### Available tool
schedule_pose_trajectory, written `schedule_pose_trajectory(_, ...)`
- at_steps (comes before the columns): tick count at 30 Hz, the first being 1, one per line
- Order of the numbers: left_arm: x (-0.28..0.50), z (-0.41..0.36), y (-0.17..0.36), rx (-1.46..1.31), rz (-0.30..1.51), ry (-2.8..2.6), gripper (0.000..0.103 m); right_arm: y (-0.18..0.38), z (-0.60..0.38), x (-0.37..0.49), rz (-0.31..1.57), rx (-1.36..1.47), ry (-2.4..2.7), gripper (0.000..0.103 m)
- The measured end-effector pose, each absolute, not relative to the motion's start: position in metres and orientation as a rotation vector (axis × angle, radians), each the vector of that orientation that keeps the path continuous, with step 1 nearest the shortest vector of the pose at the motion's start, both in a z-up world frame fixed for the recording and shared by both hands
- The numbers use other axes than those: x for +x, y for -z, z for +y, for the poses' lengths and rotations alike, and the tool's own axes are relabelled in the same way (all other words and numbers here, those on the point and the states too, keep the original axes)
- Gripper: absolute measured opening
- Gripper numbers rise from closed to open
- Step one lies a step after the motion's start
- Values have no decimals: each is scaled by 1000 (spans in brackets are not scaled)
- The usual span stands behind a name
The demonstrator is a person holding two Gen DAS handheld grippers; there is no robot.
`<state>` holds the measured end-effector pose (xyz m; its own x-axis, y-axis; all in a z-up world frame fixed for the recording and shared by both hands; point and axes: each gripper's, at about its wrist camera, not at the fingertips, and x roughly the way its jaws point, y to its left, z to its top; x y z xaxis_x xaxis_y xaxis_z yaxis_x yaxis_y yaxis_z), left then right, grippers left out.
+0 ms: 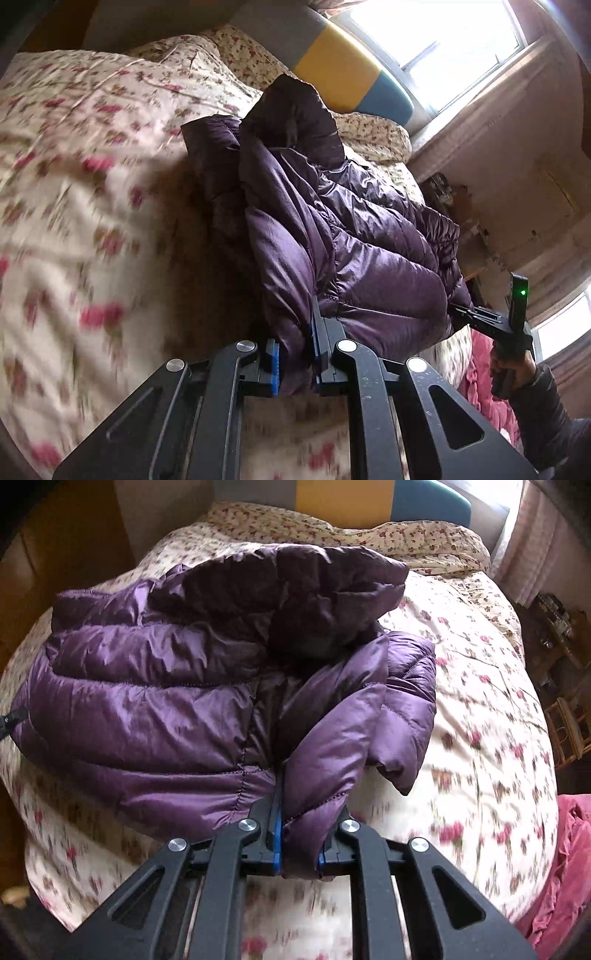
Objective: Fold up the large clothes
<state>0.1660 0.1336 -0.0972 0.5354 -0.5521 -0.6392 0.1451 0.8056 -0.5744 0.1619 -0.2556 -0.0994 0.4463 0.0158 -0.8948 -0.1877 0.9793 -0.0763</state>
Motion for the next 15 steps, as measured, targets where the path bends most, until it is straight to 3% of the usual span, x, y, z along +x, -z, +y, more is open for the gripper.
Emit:
schedule_pose_trajectory(6,123,133,100,-477,922,443,12,108,-240,117,1105,-301,-98,14)
schedule_pose_trajectory(7,119,133,98,-469,925,433,16,108,-239,113,1104,-310,-91,21)
schedule_pose_trajectory(9,115,135,94,-461,920,413,38,103,-240,112,1099,-284,-103,44)
schedule_pose_trajectory(10,112,141,89,-482,892,408,62,98,-243,111,1086,-268,-104,59)
schedule_pose_trajectory(11,112,146,85,-496,864,397,69,93,-246,111,1075,-257,-103,67)
schedule_pose_trajectory(15,133,158,68,-525,807,368,69,69,-256,132,1008,-136,-92,75)
